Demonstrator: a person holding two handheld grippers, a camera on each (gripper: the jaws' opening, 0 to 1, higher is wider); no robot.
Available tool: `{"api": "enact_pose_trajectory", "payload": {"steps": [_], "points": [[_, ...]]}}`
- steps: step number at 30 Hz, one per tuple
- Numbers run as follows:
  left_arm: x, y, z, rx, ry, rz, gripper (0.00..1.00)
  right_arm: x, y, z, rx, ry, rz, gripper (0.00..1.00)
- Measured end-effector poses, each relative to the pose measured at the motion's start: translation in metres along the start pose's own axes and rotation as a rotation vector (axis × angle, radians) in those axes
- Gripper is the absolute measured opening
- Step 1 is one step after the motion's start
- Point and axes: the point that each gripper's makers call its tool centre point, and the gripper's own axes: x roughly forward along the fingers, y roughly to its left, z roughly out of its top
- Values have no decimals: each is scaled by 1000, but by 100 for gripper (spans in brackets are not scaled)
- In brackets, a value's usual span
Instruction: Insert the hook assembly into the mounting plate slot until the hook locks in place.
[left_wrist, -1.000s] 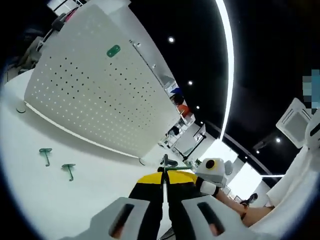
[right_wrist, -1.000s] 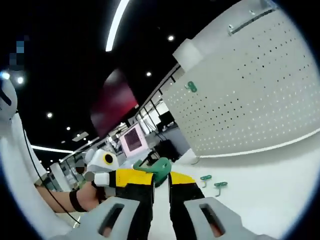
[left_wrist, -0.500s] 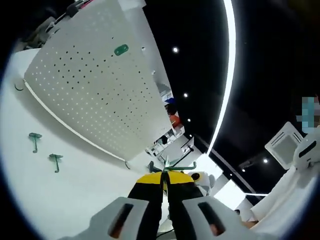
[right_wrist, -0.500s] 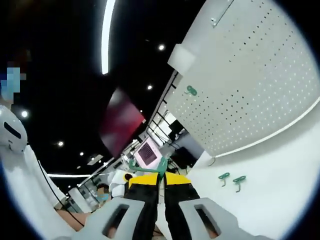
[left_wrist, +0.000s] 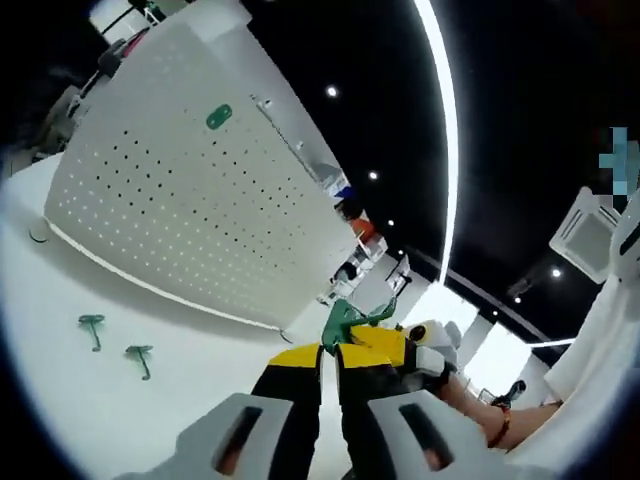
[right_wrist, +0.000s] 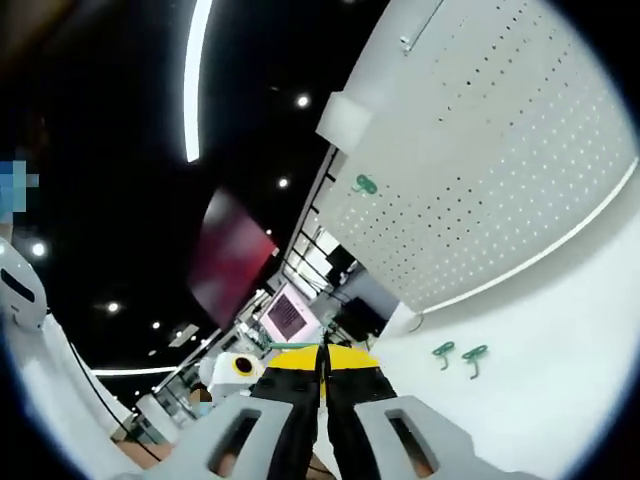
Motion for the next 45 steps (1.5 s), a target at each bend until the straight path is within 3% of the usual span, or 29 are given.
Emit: {"api": "enact_pose_trajectory", "payload": {"steps": [6, 9, 16, 21, 24, 40, 45], "points": [[4, -5, 0, 101, 33, 21, 11, -5, -12, 6, -23, -12, -59, 0], [6, -3, 0, 208, 58, 54, 12, -7, -18, 5, -49, 2, -105, 0], [12, -12, 1, 298, 90, 58, 15, -7, -24, -5, -136, 72, -160, 0], [14, -12, 2, 309, 99, 69, 15, -5, -27, -9, -218, 104, -199, 0], [13, -8, 2, 336, 118, 96, 9, -5, -27, -10, -266, 120, -213, 0], [12, 0, -6, 347, 163, 138, 5, 0, -24, -15, -537, 228, -249, 0], [12, 2, -7, 351, 166, 148, 4, 0, -23, -15, -566, 245, -253, 0]]}}
